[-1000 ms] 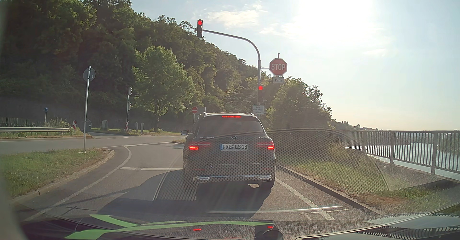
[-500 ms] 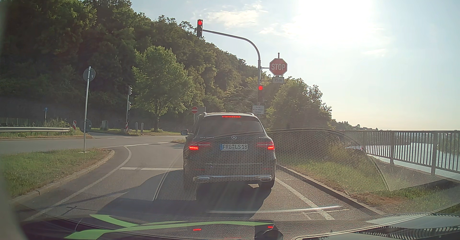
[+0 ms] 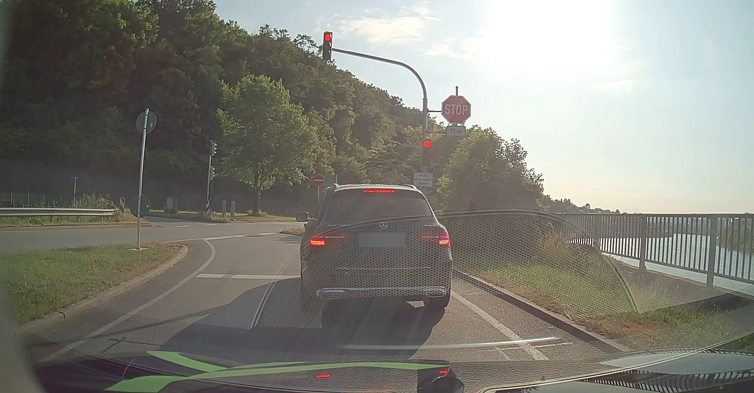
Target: Follow the waypoints while adhering to traffic rules and regulations
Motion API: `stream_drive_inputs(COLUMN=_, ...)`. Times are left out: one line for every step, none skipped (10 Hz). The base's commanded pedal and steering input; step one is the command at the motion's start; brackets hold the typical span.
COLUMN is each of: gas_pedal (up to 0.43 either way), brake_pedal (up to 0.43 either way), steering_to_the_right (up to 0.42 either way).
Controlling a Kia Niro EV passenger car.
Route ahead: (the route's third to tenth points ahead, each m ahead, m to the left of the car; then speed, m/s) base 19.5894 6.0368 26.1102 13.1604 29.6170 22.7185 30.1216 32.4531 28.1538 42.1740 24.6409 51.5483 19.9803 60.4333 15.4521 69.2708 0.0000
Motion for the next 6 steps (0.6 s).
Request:
stream_drive_inputs(gas_pedal=0.0, brake_pedal=0.28, steering_to_the_right=-0.044)
stream_drive_inputs(gas_pedal=0.0, brake_pedal=0.274, steering_to_the_right=-0.043)
stream_drive_inputs(gas_pedal=0.0, brake_pedal=0.262, steering_to_the_right=-0.043)
stream_drive_inputs(gas_pedal=0.0, brake_pedal=0.262, steering_to_the_right=-0.043)
stream_drive_inputs(gas_pedal=0.0, brake_pedal=0.256, steering_to_the_right=-0.043)
stream_drive_inputs(gas_pedal=0.0, brake_pedal=0.256, steering_to_the_right=-0.042)
